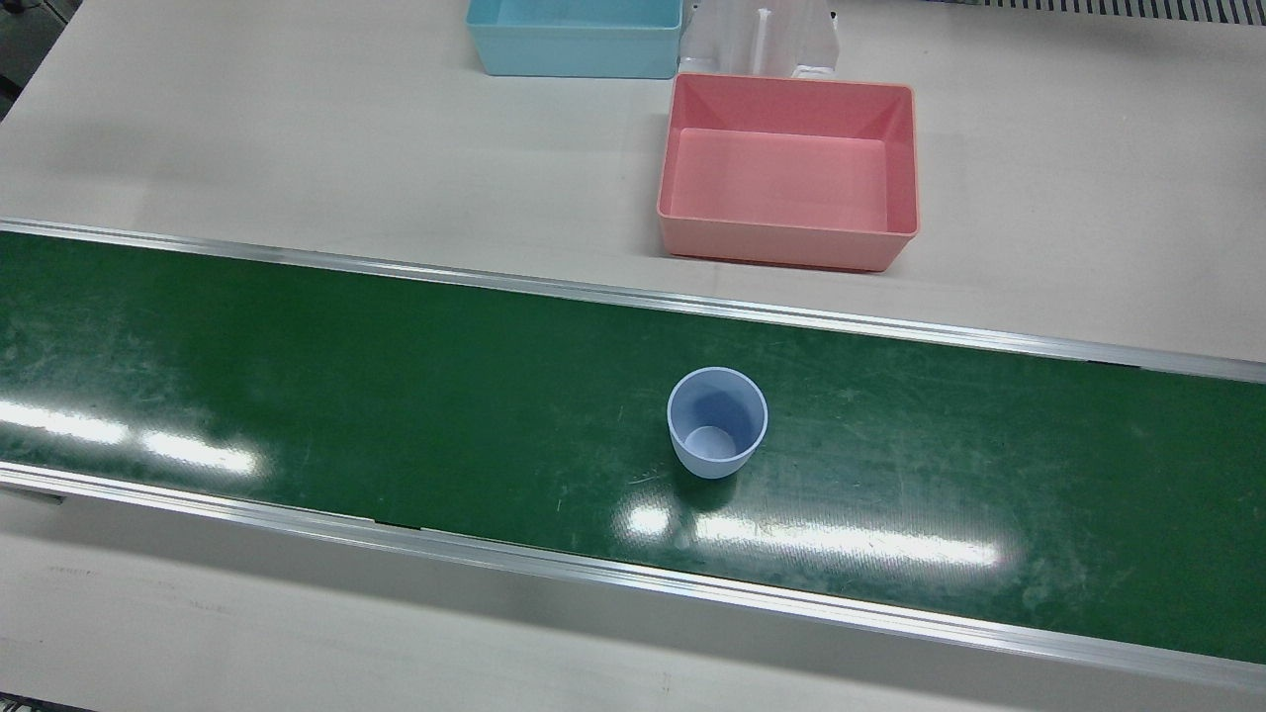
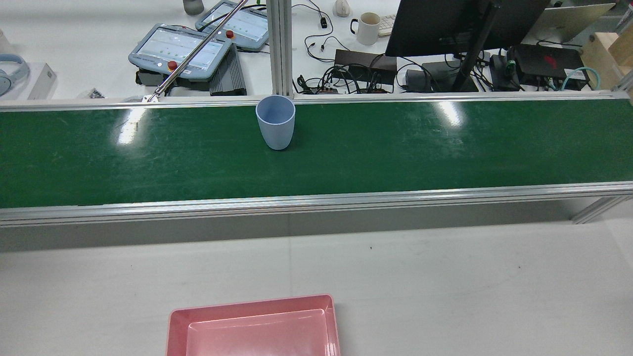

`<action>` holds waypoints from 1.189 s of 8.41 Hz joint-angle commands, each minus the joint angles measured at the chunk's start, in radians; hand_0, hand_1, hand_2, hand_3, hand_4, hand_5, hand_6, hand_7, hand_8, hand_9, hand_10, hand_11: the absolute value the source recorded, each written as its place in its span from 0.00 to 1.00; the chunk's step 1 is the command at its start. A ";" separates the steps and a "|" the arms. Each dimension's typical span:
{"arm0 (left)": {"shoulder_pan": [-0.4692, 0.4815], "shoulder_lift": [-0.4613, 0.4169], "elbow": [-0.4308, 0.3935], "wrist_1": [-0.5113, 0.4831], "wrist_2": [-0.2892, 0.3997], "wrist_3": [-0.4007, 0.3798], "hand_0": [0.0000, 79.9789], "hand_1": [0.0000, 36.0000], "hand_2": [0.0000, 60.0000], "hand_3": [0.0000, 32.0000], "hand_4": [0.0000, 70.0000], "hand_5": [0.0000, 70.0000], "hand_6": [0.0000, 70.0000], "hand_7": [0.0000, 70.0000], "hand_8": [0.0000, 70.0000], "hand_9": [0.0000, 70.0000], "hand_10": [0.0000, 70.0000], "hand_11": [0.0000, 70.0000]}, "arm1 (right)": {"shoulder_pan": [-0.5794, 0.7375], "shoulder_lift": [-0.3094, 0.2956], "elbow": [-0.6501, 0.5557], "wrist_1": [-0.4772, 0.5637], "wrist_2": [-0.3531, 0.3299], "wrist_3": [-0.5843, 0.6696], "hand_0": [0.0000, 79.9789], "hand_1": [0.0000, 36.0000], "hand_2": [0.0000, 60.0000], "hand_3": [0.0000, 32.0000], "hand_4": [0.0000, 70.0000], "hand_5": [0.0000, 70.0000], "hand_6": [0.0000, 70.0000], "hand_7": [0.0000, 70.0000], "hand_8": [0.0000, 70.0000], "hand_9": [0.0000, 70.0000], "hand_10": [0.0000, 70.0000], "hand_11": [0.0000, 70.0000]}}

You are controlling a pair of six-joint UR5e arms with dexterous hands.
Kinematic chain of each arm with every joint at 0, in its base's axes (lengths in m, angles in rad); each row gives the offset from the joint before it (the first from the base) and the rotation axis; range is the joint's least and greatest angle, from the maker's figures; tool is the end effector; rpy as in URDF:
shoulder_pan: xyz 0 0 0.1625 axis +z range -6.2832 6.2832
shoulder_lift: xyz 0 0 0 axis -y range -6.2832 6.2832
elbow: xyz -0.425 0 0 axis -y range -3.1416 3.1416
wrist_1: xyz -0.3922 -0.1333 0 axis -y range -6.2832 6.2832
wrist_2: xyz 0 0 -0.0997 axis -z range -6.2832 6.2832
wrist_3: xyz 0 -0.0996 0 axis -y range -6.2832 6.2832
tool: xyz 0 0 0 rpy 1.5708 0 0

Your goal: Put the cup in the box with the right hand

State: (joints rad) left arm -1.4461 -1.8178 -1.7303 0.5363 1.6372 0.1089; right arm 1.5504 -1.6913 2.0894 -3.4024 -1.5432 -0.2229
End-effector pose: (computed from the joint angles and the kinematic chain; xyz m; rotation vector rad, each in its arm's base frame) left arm -0.0573 -0.5613 0.5312 -0.0887 1.9381 -2.1857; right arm 0.1274 -0.4254 0.5175 0.2565 -2.2547 1.9664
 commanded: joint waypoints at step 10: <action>0.000 0.000 0.000 0.001 0.001 0.000 0.00 0.00 0.00 0.00 0.00 0.00 0.00 0.00 0.00 0.00 0.00 0.00 | 0.000 -0.001 0.001 0.000 0.000 0.001 1.00 1.00 0.27 0.00 0.25 0.29 0.27 0.94 0.54 0.67 0.41 0.64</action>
State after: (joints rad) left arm -1.4465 -1.8178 -1.7303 0.5367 1.6379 0.1089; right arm 1.5503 -1.6916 2.0902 -3.4024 -1.5432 -0.2225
